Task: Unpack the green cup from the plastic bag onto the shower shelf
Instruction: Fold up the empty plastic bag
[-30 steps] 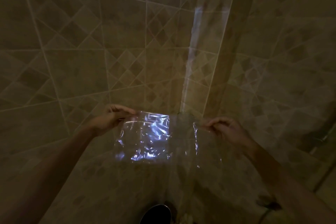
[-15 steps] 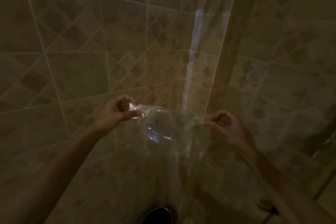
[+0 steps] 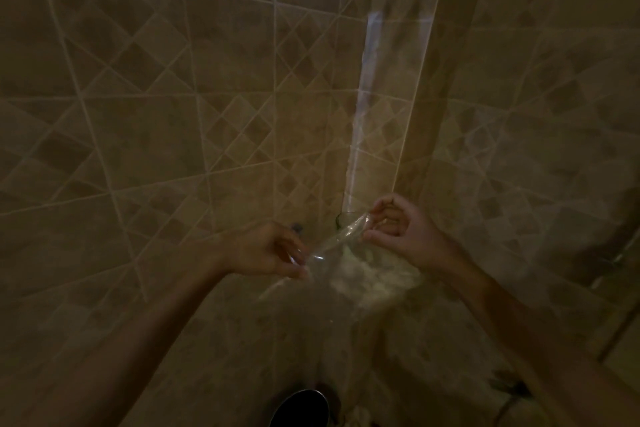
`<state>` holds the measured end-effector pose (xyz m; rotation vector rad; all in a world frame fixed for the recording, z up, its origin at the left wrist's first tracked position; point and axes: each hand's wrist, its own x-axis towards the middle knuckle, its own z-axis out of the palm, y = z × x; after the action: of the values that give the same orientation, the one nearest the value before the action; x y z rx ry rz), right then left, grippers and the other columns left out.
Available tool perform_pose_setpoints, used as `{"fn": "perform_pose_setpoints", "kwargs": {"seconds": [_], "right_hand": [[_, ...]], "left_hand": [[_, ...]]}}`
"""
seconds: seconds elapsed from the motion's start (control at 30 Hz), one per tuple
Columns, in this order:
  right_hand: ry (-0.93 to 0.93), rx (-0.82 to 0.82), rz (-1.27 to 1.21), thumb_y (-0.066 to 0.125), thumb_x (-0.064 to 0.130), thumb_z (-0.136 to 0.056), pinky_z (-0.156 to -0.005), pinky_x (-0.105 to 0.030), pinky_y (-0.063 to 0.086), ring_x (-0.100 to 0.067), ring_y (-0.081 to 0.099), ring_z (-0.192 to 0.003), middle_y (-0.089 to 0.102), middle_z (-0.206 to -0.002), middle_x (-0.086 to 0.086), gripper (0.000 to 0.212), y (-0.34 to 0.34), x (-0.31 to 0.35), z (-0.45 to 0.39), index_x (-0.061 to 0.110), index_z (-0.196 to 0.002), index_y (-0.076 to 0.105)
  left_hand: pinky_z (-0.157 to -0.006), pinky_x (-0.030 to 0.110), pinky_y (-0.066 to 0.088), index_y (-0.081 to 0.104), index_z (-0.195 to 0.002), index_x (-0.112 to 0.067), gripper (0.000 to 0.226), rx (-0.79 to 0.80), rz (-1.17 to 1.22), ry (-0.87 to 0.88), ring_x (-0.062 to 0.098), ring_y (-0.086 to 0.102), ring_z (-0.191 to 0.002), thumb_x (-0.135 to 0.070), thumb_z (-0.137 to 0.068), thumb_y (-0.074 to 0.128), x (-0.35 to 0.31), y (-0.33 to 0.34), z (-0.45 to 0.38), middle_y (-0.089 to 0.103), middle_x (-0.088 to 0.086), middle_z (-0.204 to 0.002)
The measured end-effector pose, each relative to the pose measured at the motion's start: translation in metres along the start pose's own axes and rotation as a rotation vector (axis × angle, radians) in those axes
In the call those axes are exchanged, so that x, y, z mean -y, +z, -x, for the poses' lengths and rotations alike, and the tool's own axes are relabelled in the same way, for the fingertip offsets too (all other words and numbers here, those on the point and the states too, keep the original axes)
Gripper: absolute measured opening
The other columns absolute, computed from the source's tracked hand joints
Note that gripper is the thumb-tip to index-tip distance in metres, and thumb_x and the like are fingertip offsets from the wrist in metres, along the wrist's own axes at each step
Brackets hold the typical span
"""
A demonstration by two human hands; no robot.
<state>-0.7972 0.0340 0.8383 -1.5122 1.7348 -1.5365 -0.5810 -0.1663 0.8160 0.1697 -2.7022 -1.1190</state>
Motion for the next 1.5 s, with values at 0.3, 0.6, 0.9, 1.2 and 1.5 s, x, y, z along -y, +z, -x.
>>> {"fn": "perform_pose_setpoints", "kwargs": {"seconds": [0.3, 0.6, 0.9, 1.2, 1.5], "right_hand": [[-0.085, 0.001, 0.066, 0.086, 0.012, -0.077, -0.088, -0.026, 0.058, -0.013, 0.073, -0.098, 0.076, -0.101, 0.003, 0.048, -0.009, 0.015, -0.009, 0.026, -0.116, 0.062], [0.319, -0.297, -0.563, 0.099, 0.059, -0.024, -0.111, -0.039, 0.036, -0.019, 0.052, -0.131, 0.055, -0.137, 0.001, 0.156, -0.007, -0.056, 0.028, 0.024, -0.156, 0.023], [0.424, -0.127, -0.606, 0.079, 0.025, -0.067, -0.079, -0.033, 0.050, -0.013, 0.073, -0.093, 0.078, -0.108, 0.000, 0.069, 0.035, -0.054, 0.026, 0.022, -0.131, 0.054], [0.274, -0.289, -0.412, 0.085, 0.006, -0.067, -0.073, -0.028, 0.061, -0.019, 0.078, -0.081, 0.081, -0.089, -0.013, 0.097, 0.040, -0.057, 0.023, 0.035, -0.145, 0.034], [0.050, -0.258, -0.111, 0.076, -0.003, -0.083, -0.084, -0.034, 0.055, -0.002, 0.073, -0.086, 0.080, -0.091, 0.012, 0.041, 0.044, -0.055, 0.021, 0.030, -0.107, 0.073]], "left_hand": [[-0.084, 0.040, 0.061, 0.077, -0.100, -0.007, 0.017, -0.058, 0.217, 0.021, 0.025, 0.076, -0.089, -0.013, -0.084, 0.080, 0.006, 0.033, -0.013, 0.080, 0.012, -0.095], [-0.068, 0.029, 0.062, 0.071, -0.099, 0.004, 0.023, -0.442, 0.751, -0.024, 0.015, 0.076, -0.075, 0.001, -0.076, 0.075, 0.014, 0.022, -0.007, 0.080, 0.009, -0.087], [-0.069, 0.027, 0.060, 0.078, -0.077, -0.018, 0.027, -0.358, 0.852, 0.009, 0.014, 0.074, -0.078, -0.032, -0.061, 0.094, 0.024, 0.023, -0.001, 0.078, 0.002, -0.088], [-0.061, 0.028, 0.059, 0.063, -0.119, -0.002, 0.040, -0.490, 0.745, -0.141, 0.016, 0.076, -0.076, 0.004, -0.081, 0.075, 0.034, 0.022, 0.016, 0.080, 0.008, -0.089], [-0.074, 0.036, 0.058, 0.079, -0.103, -0.021, 0.029, -0.546, 0.488, -0.047, 0.022, 0.071, -0.081, -0.007, -0.079, 0.078, 0.040, 0.016, 0.022, 0.078, 0.013, -0.097]]}}
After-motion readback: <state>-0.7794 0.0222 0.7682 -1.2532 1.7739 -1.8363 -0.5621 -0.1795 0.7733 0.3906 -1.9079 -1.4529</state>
